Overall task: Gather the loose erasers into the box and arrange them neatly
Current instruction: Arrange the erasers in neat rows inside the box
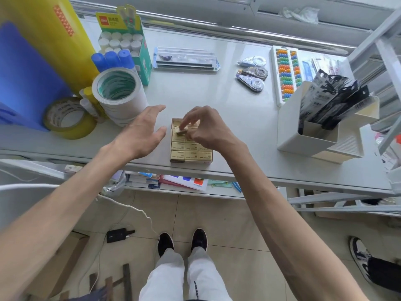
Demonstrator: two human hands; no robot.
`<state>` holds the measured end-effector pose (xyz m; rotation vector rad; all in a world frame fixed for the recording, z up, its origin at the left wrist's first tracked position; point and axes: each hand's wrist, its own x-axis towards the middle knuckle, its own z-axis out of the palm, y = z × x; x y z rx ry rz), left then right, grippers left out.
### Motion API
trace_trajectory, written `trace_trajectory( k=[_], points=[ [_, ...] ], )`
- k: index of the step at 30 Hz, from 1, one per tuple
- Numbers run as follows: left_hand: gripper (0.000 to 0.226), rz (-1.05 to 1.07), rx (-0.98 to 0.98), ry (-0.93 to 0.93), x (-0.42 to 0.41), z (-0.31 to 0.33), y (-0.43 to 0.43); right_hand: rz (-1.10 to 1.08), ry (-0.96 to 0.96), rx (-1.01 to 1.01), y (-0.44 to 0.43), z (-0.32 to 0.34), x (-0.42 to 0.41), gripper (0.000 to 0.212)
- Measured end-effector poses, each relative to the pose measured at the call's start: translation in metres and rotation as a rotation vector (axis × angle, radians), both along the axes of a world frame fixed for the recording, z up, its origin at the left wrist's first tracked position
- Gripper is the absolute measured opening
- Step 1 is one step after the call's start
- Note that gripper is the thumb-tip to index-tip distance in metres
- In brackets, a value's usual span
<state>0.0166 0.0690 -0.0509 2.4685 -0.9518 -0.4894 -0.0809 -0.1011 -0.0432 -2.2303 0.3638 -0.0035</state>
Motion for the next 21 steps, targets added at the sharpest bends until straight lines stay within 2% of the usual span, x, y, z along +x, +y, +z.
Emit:
trace_trajectory(
  k=[6,15,21],
  points=[
    [0.058,0.002,-0.004,-0.001,-0.001,-0.001,0.001,-0.040,-0.010,0.002,-0.001,0.001,0.000,0.012],
    [0.057,-0.006,-0.029,0.012,0.003,-0.008,0.002,-0.076,-0.063,0.037,0.003,-0.005,0.004,0.027],
    [0.057,-0.007,-0.022,0.005,0.002,-0.007,0.001,-0.006,0.138,-0.009,0.000,0.004,0.010,0.033]
  ],
)
